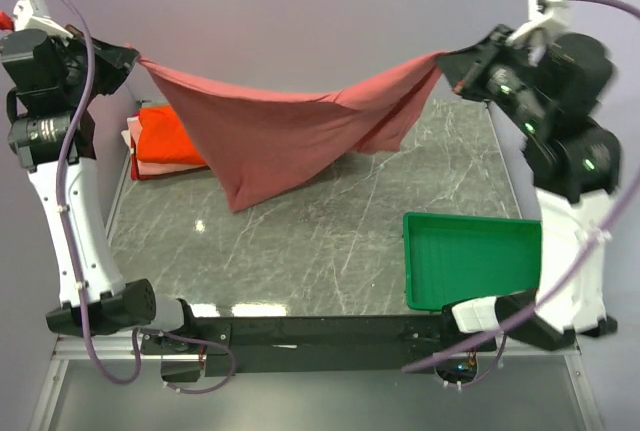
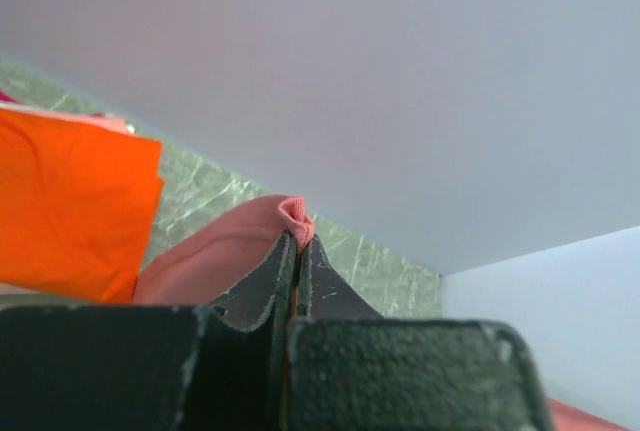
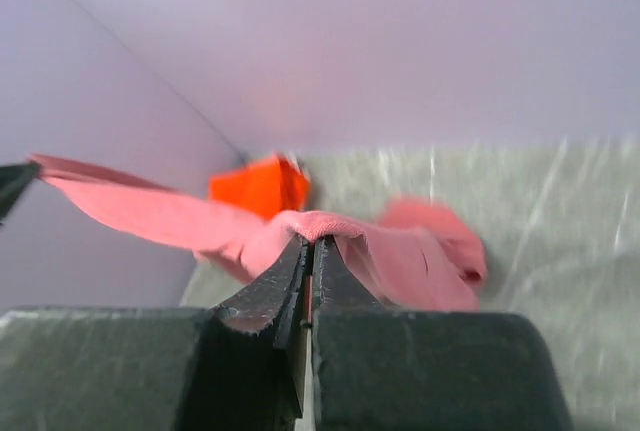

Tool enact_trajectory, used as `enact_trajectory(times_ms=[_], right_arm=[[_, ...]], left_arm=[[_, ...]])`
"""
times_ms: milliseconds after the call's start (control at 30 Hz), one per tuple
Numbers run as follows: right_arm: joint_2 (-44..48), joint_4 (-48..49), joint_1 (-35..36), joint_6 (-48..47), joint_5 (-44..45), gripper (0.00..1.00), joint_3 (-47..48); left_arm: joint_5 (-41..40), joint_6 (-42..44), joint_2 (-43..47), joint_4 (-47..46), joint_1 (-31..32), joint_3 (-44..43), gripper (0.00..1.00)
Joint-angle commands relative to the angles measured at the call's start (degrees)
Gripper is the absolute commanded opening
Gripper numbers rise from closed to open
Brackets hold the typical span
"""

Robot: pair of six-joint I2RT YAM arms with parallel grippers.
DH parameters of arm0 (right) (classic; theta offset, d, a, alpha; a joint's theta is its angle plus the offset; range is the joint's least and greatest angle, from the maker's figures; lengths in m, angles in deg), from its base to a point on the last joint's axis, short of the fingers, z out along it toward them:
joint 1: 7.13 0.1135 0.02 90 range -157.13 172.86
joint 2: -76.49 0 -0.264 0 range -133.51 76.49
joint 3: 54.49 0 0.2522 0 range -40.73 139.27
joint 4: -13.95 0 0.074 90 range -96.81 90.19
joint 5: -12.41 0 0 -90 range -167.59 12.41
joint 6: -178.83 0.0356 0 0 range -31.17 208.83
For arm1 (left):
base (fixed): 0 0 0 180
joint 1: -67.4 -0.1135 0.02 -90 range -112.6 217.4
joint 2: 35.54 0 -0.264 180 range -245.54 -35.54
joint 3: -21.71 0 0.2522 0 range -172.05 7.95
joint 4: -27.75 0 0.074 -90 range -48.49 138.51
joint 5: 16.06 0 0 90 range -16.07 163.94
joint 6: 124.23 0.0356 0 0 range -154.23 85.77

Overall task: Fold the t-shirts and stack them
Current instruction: Flatten the tshirt out

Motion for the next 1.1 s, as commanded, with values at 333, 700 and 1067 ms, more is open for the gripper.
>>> enact_trajectory(times_ms=[333,700,1067], right_arm=[[14.47,18.13,-0.27,-5.5,3.03,0.0,-2.55],[6.57,18.13,-0.36,-7.7,8.66,0.0,-8.0],[-4.95,13.39,-0.36,-7.88,8.75,0.0,-1.85]], left_arm=[[-17.8,2.88,12.05,3.27,3.71,-9.35,0.0],[-10.77,1.12,9.51,-10.96,5.72,9.62,0.0],[-6.29,-0.27,-1.13,-15.01,6.7,10.0,0.0]])
